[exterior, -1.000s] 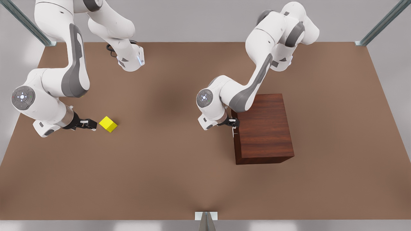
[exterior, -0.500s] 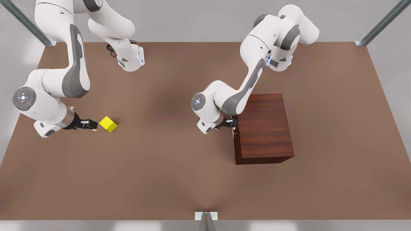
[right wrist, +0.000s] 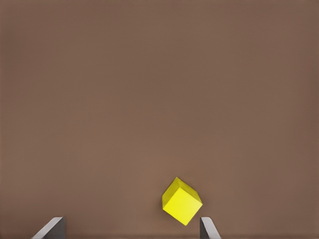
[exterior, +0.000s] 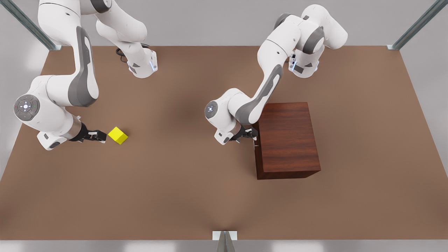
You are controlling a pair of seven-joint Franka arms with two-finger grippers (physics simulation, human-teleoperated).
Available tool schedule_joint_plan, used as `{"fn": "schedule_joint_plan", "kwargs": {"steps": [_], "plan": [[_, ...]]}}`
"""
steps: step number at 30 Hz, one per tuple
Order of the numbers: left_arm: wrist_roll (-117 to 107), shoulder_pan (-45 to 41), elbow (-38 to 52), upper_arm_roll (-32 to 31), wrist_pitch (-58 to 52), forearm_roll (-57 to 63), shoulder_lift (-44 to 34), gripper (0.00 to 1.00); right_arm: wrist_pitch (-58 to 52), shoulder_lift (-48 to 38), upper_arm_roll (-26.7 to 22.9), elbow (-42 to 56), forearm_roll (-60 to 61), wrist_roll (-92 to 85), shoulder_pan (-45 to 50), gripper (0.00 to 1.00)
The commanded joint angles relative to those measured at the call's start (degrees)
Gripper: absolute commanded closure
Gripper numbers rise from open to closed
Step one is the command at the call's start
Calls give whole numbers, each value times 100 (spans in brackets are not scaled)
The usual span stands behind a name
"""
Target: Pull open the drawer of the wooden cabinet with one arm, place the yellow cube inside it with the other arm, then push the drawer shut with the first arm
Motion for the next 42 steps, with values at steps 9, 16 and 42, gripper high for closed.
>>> {"fn": "schedule_joint_plan", "kwargs": {"steps": [9, 16, 42], "plan": [[-710, 16, 2, 45, 454, 220, 239, 0, 3, -6, 2, 4, 4, -2, 0, 0], [-1184, -72, 212, -25, 445, 158, 212, 0, -6, 3, 2, 4, 4, -2, 0, 0], [-2125, -177, 661, -570, 1298, 140, 458, 0, 3, 3, 2, 4, 4, -2, 0, 0]]}}
